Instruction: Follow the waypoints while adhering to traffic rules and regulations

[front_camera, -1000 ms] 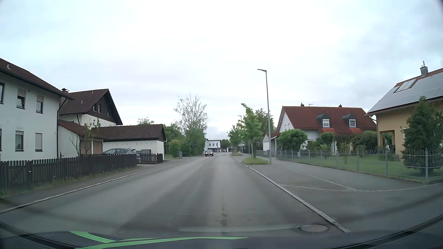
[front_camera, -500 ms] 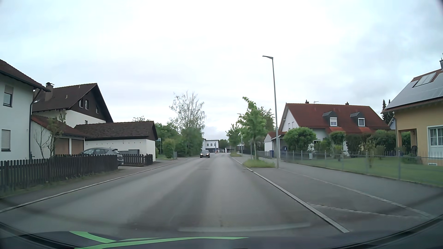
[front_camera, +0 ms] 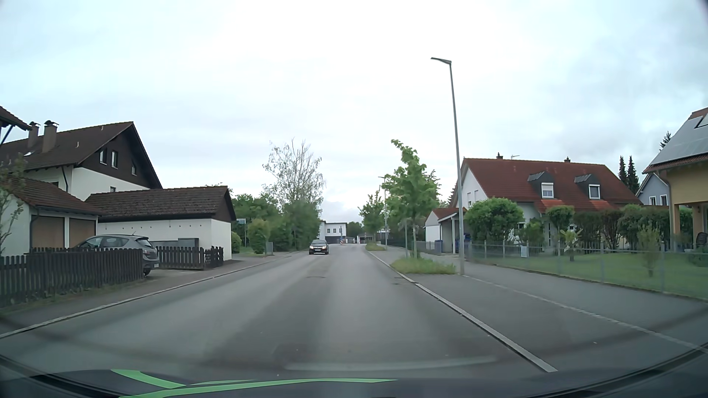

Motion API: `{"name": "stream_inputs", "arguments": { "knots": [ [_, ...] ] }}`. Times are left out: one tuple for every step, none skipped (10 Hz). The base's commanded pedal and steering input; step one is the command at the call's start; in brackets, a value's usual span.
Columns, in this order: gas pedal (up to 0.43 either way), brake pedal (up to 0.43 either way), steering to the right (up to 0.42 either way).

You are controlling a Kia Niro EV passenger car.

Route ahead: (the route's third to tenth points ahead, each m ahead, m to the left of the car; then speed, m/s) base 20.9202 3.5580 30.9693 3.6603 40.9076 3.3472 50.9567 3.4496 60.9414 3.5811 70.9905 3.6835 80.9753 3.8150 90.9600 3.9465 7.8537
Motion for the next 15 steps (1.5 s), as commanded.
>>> {"name": "stream_inputs", "arguments": {
  "knots": [
    [0.118, 0.0, 0.004],
    [0.118, 0.0, 0.002],
    [0.118, 0.0, 0.0],
    [0.118, 0.0, 0.0],
    [0.11, 0.0, 0.0],
    [0.098, 0.0, -0.002],
    [0.087, 0.0, -0.002],
    [0.079, 0.0, -0.002],
    [0.079, 0.0, -0.002],
    [0.067, 0.0, -0.002],
    [0.067, 0.0, -0.003],
    [0.067, 0.0, -0.003],
    [0.067, 0.0, -0.003],
    [0.067, 0.0, -0.003],
    [0.067, 0.0, -0.003]
  ]
}}
